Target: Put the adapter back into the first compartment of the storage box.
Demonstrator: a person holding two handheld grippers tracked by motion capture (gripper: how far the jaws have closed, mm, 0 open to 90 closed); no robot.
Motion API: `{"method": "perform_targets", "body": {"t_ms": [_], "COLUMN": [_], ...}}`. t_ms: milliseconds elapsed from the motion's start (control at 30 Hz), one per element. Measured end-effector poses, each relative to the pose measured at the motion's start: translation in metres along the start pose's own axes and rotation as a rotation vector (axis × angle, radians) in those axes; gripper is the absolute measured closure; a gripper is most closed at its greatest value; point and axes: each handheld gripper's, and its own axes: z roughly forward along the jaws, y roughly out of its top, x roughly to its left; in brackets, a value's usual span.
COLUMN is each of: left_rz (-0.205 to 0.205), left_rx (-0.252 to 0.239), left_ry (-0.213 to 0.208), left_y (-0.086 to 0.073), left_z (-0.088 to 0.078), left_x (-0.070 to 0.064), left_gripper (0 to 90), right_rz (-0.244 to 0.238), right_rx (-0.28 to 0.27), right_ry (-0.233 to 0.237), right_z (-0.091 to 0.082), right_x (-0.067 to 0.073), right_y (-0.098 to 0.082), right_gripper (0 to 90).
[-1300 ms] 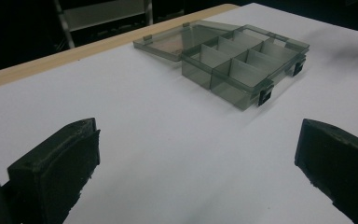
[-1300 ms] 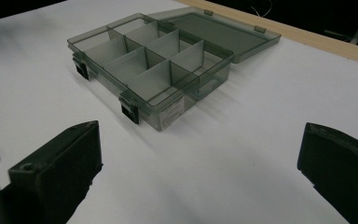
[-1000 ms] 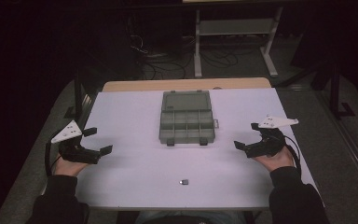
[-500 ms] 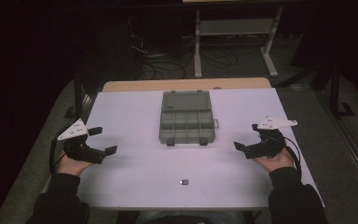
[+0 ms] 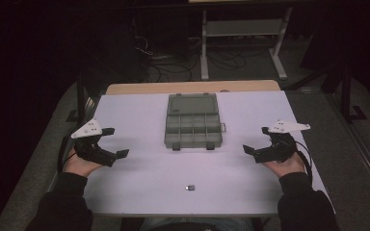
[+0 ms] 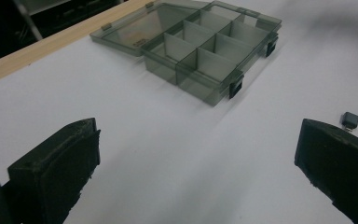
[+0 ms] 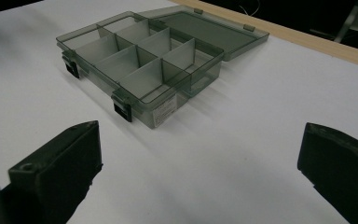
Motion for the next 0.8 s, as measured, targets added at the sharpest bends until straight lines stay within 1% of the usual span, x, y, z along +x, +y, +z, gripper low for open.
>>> {"method": "perform_targets", "body": {"t_ms": [167,333,367,500,533,600,800], "left_rz": [0.031,0.058,0.058,0.08,0.084,0.087,0.112], "left_rx": [0.025,0.032,0.032,0.041,0.038,0.037,0.057], "left_ry": [-0.015,-0.033,-0.033,-0.04,-0.051,-0.056,-0.079], "left_y": [0.01,0.021,0.021,0.027,0.029,0.03,0.036], "left_z": [0.008,0.012,0.012,0.016,0.019,0.02,0.03], "left_x": [-0.004,-0.009,-0.009,-0.013,-0.016,-0.017,-0.025], "left_gripper": [0.0,0.0,0.0,0.0,0.0,0.0,0.0], "right_rz": [-0.003,-0.001,-0.001,-0.001,-0.001,-0.002,-0.004], "right_rx": [-0.004,-0.001,-0.001,0.001,-0.001,-0.002,-0.001], "right_ry": [-0.002,0.002,0.002,0.004,0.005,0.006,0.008], "right_z": [-0.001,0.0,0.0,0.0,0.0,0.0,0.0], "right_x": [0.0,0.0,0.0,0.0,0.0,0.0,0.001], "right_y": [0.0,0.0,0.0,0.0,0.0,0.0,0.0], "right_gripper": [0.0,0.0,0.0,0.0,0.0,0.0,0.0]}}
